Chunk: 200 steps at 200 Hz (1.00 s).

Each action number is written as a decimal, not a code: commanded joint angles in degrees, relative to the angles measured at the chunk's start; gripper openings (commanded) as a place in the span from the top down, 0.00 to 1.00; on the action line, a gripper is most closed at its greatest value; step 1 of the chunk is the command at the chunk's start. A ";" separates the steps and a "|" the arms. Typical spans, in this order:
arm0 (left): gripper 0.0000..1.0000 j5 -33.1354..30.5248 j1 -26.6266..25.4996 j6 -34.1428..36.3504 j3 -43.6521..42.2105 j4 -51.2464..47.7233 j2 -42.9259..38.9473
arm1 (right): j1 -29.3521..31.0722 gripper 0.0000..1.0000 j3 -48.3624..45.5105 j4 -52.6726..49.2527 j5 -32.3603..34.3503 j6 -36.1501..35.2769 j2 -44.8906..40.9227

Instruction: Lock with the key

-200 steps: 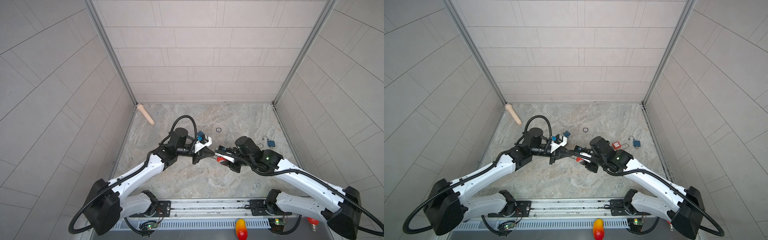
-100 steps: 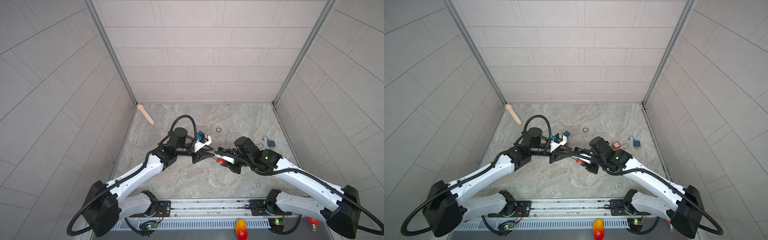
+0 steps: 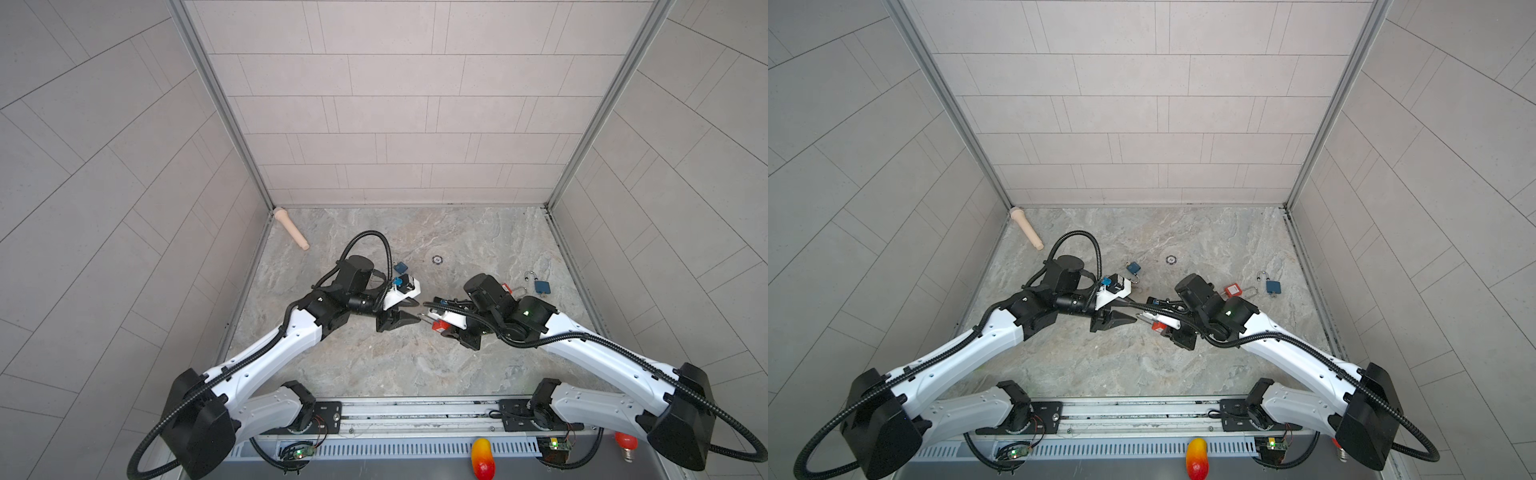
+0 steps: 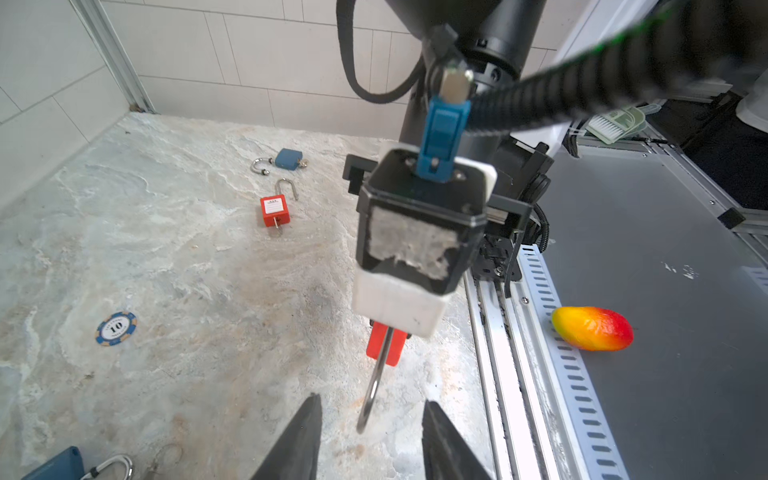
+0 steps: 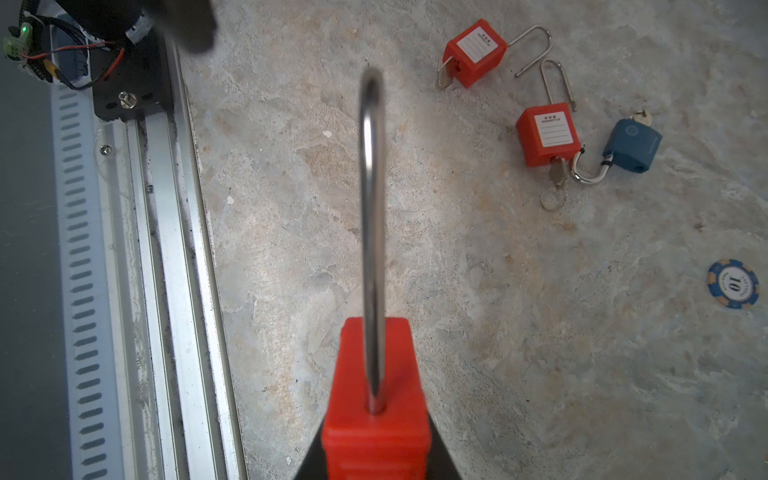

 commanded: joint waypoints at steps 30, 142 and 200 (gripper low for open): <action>0.56 1.28 -0.11 4.06 2.49 -3.45 0.70 | -0.07 0.83 2.28 -0.53 -2.26 -1.44 -0.34; 0.94 2.55 -1.25 1.67 2.80 1.87 2.79 | -0.07 0.82 4.18 -2.33 -3.13 -2.86 1.47; 1.00 2.85 -1.21 1.37 3.22 3.03 2.58 | -0.07 0.60 4.31 -2.85 -0.42 -2.47 0.68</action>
